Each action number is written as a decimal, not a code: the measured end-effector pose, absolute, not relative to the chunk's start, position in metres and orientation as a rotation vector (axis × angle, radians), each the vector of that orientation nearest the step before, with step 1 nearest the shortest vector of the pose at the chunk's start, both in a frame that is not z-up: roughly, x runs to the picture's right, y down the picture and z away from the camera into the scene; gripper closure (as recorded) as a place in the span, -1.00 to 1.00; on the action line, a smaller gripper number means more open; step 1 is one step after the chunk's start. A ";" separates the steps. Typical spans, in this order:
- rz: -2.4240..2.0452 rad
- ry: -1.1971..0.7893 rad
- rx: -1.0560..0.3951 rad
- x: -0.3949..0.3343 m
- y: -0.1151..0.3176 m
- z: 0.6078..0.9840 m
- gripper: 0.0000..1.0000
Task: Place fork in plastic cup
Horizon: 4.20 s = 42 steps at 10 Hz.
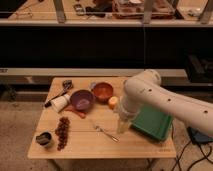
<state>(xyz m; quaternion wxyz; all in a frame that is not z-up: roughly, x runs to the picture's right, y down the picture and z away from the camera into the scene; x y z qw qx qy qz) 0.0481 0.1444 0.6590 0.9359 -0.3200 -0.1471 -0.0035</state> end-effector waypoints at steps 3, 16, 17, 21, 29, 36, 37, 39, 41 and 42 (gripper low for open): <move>-0.007 -0.353 -0.665 0.032 0.157 0.678 -0.30; 0.094 -0.364 -0.638 0.017 0.177 0.724 -0.30; 0.137 -0.373 -0.630 0.009 0.186 0.746 -0.30; 0.226 -0.356 -0.578 -0.012 0.190 0.798 -0.30; 0.337 -0.343 -0.614 -0.027 0.207 0.818 -0.30; 0.367 -0.364 -0.599 -0.052 0.208 0.817 -0.30; 0.364 -0.370 -0.588 -0.056 0.207 0.817 -0.30; 0.356 -0.377 -0.573 -0.061 0.203 0.819 -0.30; 0.354 -0.405 -0.579 -0.063 0.198 0.825 -0.30; 0.357 -0.418 -0.590 -0.062 0.198 0.827 -0.30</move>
